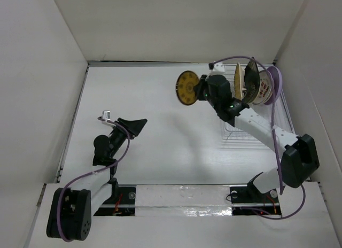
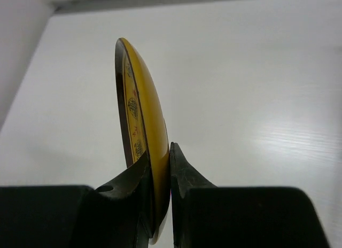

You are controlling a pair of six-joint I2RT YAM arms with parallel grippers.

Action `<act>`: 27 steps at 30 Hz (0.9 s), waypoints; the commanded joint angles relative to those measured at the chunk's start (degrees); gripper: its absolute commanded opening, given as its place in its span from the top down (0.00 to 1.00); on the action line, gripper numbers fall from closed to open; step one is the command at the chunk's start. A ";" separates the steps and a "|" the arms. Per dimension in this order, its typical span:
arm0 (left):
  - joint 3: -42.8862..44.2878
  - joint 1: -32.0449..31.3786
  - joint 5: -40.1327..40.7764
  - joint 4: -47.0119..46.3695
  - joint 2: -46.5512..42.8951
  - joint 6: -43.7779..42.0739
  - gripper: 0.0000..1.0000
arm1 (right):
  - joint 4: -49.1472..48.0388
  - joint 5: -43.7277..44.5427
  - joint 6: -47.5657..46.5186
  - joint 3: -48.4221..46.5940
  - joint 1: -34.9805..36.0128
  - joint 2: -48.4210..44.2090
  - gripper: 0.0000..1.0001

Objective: Load the plates into the dish rack

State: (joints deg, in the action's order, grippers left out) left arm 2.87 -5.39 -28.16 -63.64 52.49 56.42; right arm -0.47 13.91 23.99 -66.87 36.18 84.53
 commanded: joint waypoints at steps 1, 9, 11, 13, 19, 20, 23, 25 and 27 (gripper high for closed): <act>3.44 -5.23 0.65 -3.26 1.73 -4.38 0.43 | 8.70 19.19 -6.22 -6.59 -3.04 -4.99 1.00; 16.90 -26.68 16.99 19.41 2.18 -23.19 0.42 | 15.76 35.11 -17.47 -18.10 -8.50 1.06 1.00; 18.21 -31.25 21.19 22.83 1.30 -26.88 0.42 | 17.43 37.84 -20.80 -22.66 -9.02 5.52 1.00; 18.83 -33.36 22.88 24.61 0.34 -28.82 0.42 | 19.09 39.96 -22.75 -25.73 -9.03 8.44 1.00; 18.22 -34.08 24.47 26.81 -2.74 -30.49 0.42 | 21.03 41.28 -30.05 -32.18 -10.78 16.26 1.00; 18.05 -34.08 24.65 27.07 -3.18 -30.58 0.42 | 21.56 41.28 -30.84 -33.31 -11.39 17.06 1.00; 17.61 -34.08 25.17 27.16 -4.32 -30.50 0.42 | 22.62 41.11 -31.54 -33.85 -12.62 19.18 1.00; 17.43 -34.08 25.26 27.16 -4.59 -30.50 0.42 | 22.53 39.79 -31.63 -33.50 -13.33 19.53 1.00; 17.17 -34.08 25.35 26.73 -4.42 -30.41 0.42 | 22.44 39.26 -31.55 -32.80 -13.95 20.14 1.00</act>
State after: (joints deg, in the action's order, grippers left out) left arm 19.64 -39.31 -3.90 -35.55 48.88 27.31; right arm 22.79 51.90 -5.67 -97.03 23.31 105.38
